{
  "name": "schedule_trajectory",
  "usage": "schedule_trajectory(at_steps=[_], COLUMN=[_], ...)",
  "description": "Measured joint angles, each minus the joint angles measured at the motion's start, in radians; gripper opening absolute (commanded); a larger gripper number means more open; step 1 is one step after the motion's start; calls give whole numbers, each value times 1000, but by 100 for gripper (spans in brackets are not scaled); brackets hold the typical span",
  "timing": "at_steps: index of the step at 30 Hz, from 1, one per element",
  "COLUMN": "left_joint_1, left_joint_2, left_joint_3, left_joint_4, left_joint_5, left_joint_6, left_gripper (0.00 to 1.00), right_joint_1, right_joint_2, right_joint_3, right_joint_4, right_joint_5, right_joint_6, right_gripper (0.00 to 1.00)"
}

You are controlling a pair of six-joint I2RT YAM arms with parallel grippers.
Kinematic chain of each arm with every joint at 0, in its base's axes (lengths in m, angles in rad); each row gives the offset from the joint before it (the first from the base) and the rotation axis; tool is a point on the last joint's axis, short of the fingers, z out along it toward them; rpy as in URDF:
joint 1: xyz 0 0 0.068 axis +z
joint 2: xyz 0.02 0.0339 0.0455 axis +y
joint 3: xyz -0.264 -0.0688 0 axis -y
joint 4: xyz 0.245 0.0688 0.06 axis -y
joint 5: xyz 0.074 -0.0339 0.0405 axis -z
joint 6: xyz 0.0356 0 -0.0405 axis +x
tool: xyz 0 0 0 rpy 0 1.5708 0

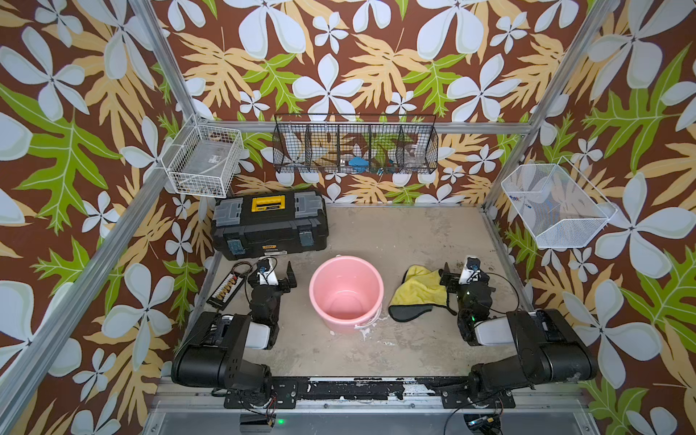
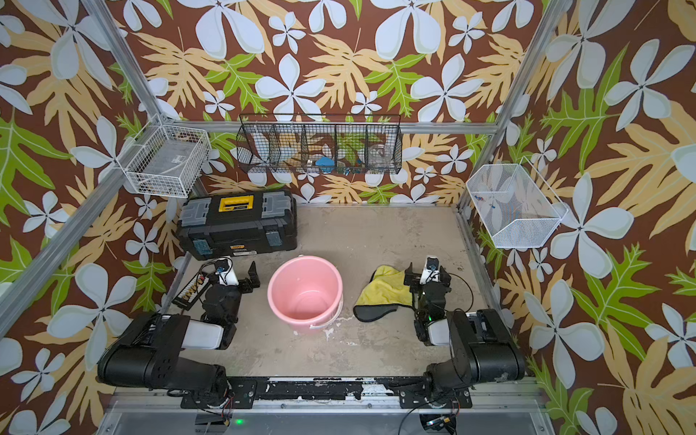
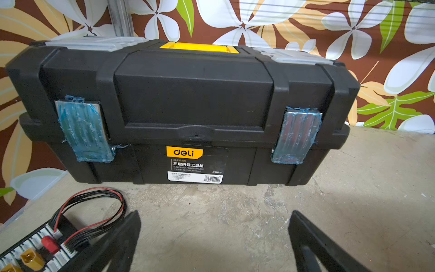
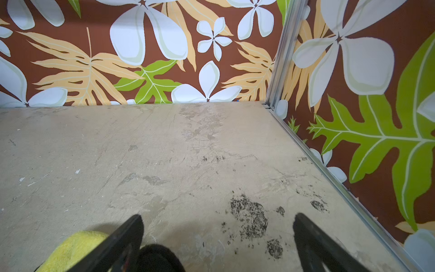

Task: Wipe the inside of the bucket with a cloth
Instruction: Pick up the bucket from the center of the board.

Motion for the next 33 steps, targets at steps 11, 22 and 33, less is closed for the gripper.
schedule_trajectory(at_steps=[11, 22, 33], left_joint_1=[0, 0, 0], left_joint_2=[0, 0, -74], left_joint_3=[0, 0, 119], left_joint_4=[0, 0, -172], left_joint_5=[0, 0, 3], left_joint_6=[0, 0, 0], left_gripper=[100, 100, 100], right_joint_1=[0, 0, -2], right_joint_2=[0, 0, -48], right_joint_3=[0, 0, -7], right_joint_4=[0, 0, -14], right_joint_5=[0, 0, 57], right_joint_6=[0, 0, 26], right_gripper=[100, 100, 100])
